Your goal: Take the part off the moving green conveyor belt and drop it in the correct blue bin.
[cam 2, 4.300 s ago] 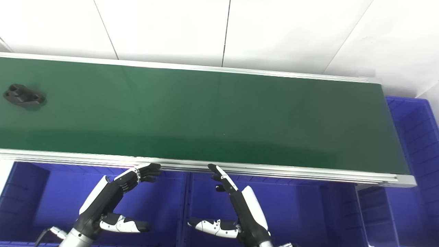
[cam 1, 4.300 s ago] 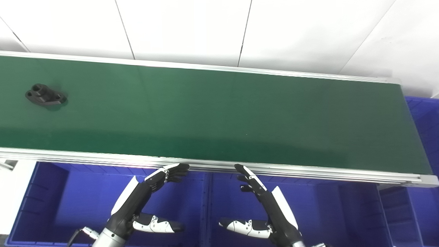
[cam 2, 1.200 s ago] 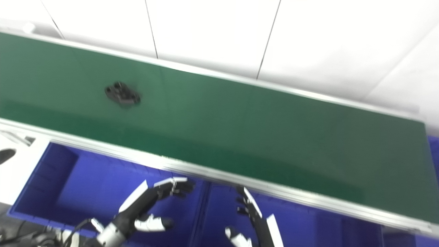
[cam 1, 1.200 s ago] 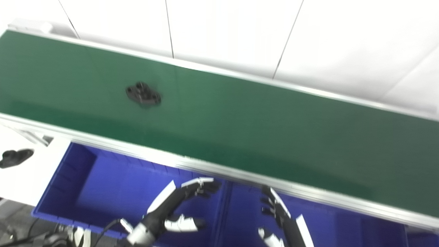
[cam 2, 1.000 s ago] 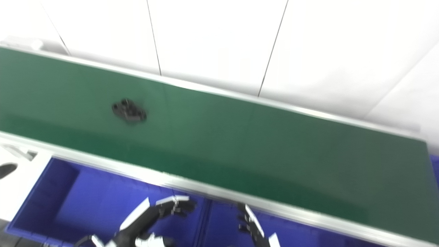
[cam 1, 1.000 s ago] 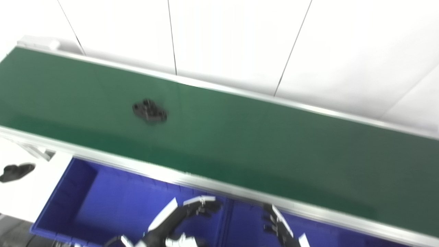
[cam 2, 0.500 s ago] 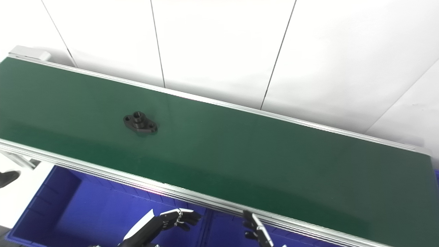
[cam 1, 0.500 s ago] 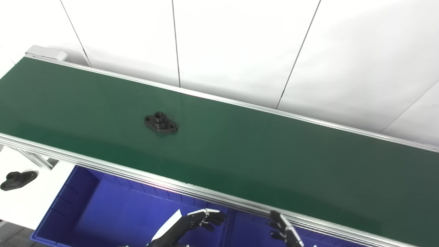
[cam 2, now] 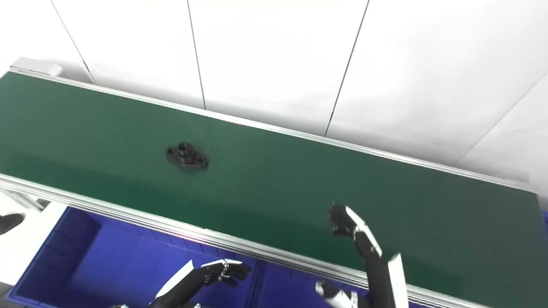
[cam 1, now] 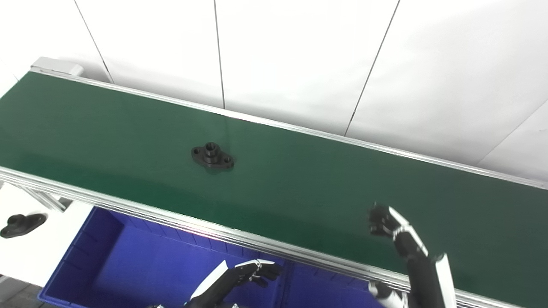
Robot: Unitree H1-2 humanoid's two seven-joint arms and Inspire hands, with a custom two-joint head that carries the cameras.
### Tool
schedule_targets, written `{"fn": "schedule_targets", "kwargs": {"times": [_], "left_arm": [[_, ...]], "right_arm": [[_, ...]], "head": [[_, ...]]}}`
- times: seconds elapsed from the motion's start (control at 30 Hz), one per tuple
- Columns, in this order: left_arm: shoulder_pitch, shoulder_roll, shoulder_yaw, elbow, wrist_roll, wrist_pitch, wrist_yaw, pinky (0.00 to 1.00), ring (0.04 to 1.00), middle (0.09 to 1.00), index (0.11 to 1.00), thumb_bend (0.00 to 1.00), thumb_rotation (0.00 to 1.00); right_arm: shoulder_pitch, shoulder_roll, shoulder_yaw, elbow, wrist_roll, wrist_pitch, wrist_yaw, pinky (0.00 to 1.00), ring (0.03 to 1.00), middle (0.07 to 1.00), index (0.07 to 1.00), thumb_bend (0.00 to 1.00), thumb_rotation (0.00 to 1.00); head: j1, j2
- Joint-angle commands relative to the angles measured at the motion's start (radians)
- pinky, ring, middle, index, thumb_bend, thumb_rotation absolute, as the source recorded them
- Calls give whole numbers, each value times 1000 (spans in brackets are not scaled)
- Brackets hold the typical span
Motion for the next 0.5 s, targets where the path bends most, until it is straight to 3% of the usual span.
{"fn": "schedule_targets", "kwargs": {"times": [0.0,0.23,0.47], "left_arm": [[-3,8,-3,-18,3,-38,21,677,752,785,758,813,713],[-8,14,-15,-13,5,-38,39,670,744,780,756,812,713],[-6,28,-15,-26,-5,-38,39,658,742,779,751,822,715]], "right_arm": [[-29,6,-21,-38,-4,30,5,686,763,812,838,750,804],[-126,-5,-41,-66,-21,135,61,638,765,835,851,800,832],[-216,-8,-38,-51,-67,176,101,652,763,822,856,758,797]], "head": [[-4,1],[-15,1],[-104,25]]}}
